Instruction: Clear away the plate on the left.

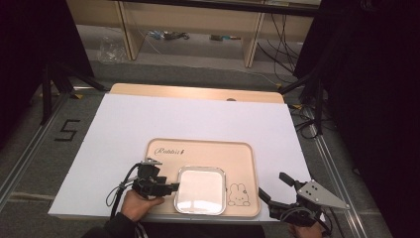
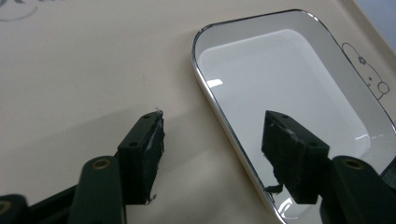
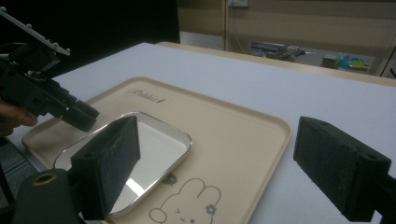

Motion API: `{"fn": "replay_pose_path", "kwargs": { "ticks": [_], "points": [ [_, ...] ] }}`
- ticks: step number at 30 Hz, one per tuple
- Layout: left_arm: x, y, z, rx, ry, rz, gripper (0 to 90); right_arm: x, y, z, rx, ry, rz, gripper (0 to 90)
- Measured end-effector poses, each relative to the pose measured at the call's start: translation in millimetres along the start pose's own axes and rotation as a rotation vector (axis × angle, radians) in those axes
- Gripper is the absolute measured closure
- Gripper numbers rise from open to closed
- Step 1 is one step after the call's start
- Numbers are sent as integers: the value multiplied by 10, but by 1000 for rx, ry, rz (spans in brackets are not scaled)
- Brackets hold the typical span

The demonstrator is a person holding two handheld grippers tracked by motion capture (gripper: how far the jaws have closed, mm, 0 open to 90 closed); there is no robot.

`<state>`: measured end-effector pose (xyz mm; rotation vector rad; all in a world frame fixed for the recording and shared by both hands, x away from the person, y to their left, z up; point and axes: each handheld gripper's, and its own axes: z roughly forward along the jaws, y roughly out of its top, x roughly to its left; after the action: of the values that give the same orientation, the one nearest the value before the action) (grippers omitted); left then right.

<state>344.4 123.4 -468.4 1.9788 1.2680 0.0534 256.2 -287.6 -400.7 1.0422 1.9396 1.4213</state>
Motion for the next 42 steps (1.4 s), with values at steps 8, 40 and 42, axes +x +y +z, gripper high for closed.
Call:
{"fn": "replay_pose_path", "kwargs": {
  "ticks": [8, 40, 42],
  "points": [
    [77, 16, -147, -81, 7, -5, 272, 16, 2, -9, 14, 3, 24, 152],
    [149, -55, -591, -321, 8, 26, 156, 5, 1, 3, 1, 8, 9, 152],
    [145, -66, -626, -328, 13, 28, 156, 5, 1, 1, 3, 7, 8, 152]
  ]
}}
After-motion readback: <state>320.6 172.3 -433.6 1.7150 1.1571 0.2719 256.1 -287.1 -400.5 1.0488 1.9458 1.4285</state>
